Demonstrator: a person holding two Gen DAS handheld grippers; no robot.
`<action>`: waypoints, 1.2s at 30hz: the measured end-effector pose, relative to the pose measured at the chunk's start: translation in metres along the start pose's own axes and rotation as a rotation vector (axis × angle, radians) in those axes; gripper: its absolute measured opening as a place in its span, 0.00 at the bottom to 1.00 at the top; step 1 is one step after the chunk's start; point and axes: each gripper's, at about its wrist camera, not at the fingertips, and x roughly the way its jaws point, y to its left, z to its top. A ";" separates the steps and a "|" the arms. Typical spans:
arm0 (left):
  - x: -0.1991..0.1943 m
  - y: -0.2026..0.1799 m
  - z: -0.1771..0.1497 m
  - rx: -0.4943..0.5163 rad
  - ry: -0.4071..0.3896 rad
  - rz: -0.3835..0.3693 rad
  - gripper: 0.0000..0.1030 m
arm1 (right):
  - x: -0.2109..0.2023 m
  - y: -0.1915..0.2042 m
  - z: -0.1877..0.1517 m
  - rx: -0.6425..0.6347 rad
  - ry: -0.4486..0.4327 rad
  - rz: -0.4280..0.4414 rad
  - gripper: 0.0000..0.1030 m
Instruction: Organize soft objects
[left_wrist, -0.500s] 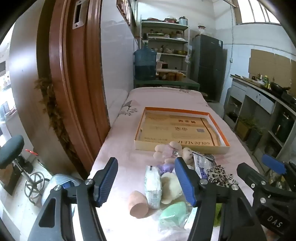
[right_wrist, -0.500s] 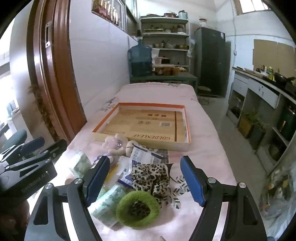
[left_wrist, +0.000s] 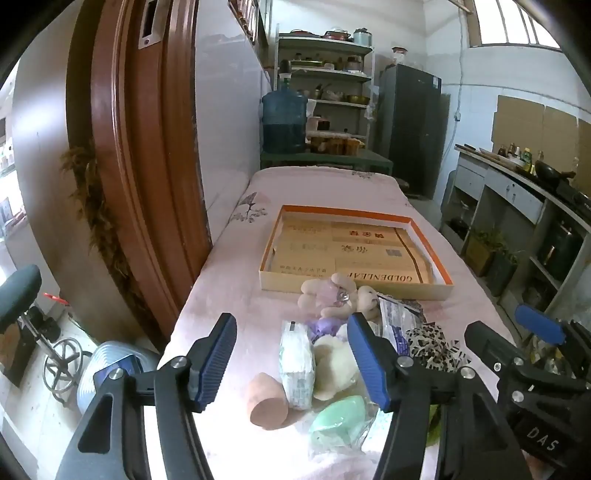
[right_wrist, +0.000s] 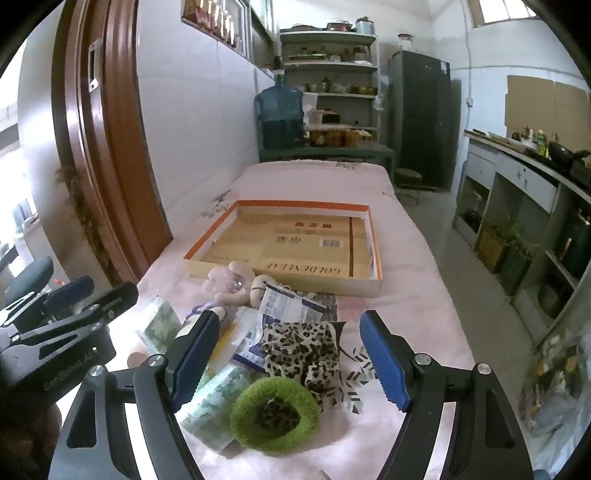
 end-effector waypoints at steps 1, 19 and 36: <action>0.000 -0.001 0.000 -0.001 0.000 0.001 0.61 | 0.002 -0.003 0.000 0.001 0.002 0.002 0.77; 0.005 0.004 -0.003 -0.009 0.016 0.004 0.61 | 0.012 -0.008 -0.005 0.011 0.025 0.014 0.77; 0.007 0.004 -0.007 -0.014 0.019 0.005 0.60 | 0.015 -0.008 -0.007 0.014 0.039 0.023 0.77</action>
